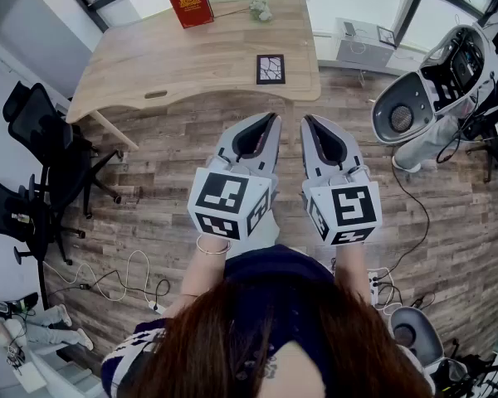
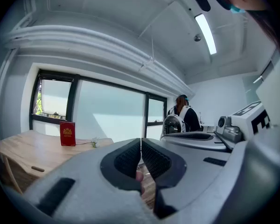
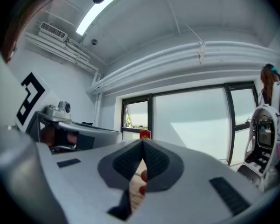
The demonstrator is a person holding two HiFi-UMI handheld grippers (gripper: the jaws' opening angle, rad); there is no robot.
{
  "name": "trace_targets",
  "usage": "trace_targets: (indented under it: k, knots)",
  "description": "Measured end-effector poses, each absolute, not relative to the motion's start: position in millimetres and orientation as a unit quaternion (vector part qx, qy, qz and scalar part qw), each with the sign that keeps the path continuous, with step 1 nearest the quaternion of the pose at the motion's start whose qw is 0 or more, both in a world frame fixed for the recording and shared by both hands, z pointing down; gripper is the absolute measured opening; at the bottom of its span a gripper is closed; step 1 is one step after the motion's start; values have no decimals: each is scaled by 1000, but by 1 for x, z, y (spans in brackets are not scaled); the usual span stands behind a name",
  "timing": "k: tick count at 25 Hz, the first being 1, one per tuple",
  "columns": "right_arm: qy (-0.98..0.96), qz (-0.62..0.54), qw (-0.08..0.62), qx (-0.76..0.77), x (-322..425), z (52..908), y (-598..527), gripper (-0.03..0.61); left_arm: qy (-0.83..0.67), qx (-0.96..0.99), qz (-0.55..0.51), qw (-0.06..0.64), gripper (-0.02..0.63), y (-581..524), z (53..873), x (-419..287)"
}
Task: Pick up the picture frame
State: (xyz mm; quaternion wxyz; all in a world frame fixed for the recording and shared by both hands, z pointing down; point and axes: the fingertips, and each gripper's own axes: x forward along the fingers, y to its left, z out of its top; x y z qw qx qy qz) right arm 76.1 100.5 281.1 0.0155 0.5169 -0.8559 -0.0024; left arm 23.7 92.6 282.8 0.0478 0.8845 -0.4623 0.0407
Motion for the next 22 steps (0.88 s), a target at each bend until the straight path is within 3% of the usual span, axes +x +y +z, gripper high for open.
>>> trace_targets:
  k: [22]
  knots:
    - [-849,43,8,526,35,291,10,25,-451,889,36,73,29,0,296,-35]
